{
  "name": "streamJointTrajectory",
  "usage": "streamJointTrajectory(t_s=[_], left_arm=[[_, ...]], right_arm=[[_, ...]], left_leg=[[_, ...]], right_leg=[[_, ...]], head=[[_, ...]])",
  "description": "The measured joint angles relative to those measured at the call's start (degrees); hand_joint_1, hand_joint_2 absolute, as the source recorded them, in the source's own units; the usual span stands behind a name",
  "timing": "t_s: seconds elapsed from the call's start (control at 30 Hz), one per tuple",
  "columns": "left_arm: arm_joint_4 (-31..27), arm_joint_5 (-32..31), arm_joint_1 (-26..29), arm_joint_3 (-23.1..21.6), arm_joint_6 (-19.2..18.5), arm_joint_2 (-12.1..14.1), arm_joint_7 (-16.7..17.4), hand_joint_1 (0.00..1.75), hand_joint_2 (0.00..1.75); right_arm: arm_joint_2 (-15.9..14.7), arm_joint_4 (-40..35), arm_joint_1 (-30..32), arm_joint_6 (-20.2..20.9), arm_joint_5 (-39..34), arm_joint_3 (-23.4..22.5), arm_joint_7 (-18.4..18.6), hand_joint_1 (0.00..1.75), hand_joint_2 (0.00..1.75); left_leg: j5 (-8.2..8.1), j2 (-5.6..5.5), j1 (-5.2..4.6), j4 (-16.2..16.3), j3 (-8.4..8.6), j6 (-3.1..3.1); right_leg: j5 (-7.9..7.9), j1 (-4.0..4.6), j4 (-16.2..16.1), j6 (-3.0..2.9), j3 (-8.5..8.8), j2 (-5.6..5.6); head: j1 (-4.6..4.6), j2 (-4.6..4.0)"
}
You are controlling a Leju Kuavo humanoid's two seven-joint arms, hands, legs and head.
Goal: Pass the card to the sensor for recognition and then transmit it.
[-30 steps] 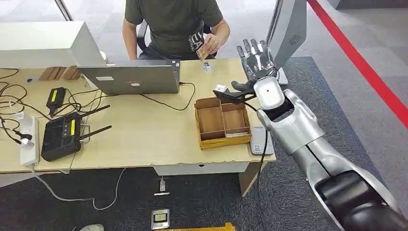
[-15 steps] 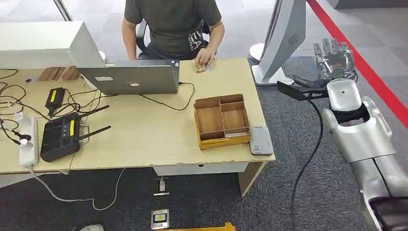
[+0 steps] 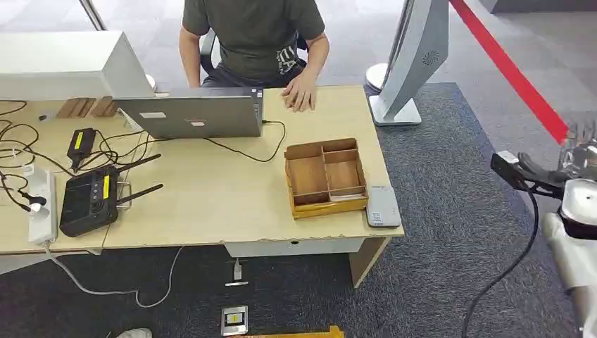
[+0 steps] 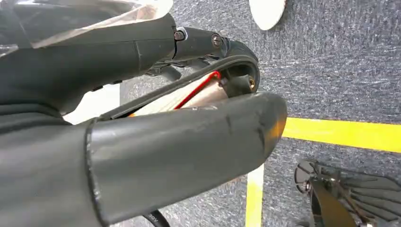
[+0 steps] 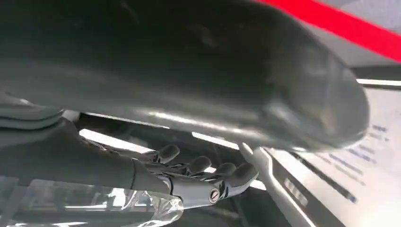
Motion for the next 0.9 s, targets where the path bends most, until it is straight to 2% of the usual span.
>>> streamJointTrajectory(t_s=[0.07,0.2,0.37,0.53,0.77,0.9], left_arm=[[-0.02,0.02,0.03,0.22,-0.07,-0.13,0.00,0.00,0.00],[-0.02,0.59,-0.03,0.94,0.26,-0.52,0.02,0.00,0.00],[-0.02,1.55,-0.13,1.73,1.13,-1.07,-0.31,0.00,0.00],[-0.02,2.29,-0.09,2.80,1.51,-1.64,-1.90,0.00,0.00],[-0.02,1.44,-0.14,3.54,-0.24,-1.70,-6.66,0.00,0.00],[-0.02,0.96,-0.18,3.76,-0.39,-1.68,-8.29,0.00,0.00]], right_arm=[[0.46,4.76,2.07,-4.72,-1.16,-3.63,-0.70,0.00,0.00],[2.41,14.40,5.59,-11.05,-5.89,-10.72,-3.11,0.00,0.00],[6.29,23.87,8.56,-15.14,-8.89,-17.08,-7.16,0.00,0.00],[11.51,31.92,12.84,-13.89,-12.89,-21.89,-11.21,0.00,0.00],[20.03,39.53,17.66,-10.85,-18.64,-28.47,-6.18,0.00,0.00],[24.55,42.02,18.06,-11.00,-19.80,-31.23,-6.80,0.00,0.00]], left_leg=[[-0.01,0.01,0.00,-0.01,0.01,0.00],[-0.03,0.03,0.00,-0.03,0.00,-0.02],[-0.07,0.15,0.04,-0.04,0.06,-0.07],[-0.09,0.12,0.13,-0.06,0.09,-0.10],[-0.22,0.20,0.17,-0.13,0.20,-0.27],[-0.21,0.20,0.17,-0.14,0.22,-0.27]], right_leg=[[-0.01,-0.01,-0.01,0.00,-0.02,0.00],[-0.02,0.00,0.00,-0.02,-0.02,0.02],[-0.08,0.06,0.00,-0.07,-0.04,0.13],[-0.18,0.14,0.00,-0.12,0.05,0.11],[-0.26,0.17,0.06,-0.25,0.08,0.24],[-0.26,0.17,0.07,-0.26,0.09,0.24]], head=[[0.04,0.00],[0.04,0.00],[0.02,0.00],[0.02,0.00],[0.02,0.00],[0.00,0.00]])
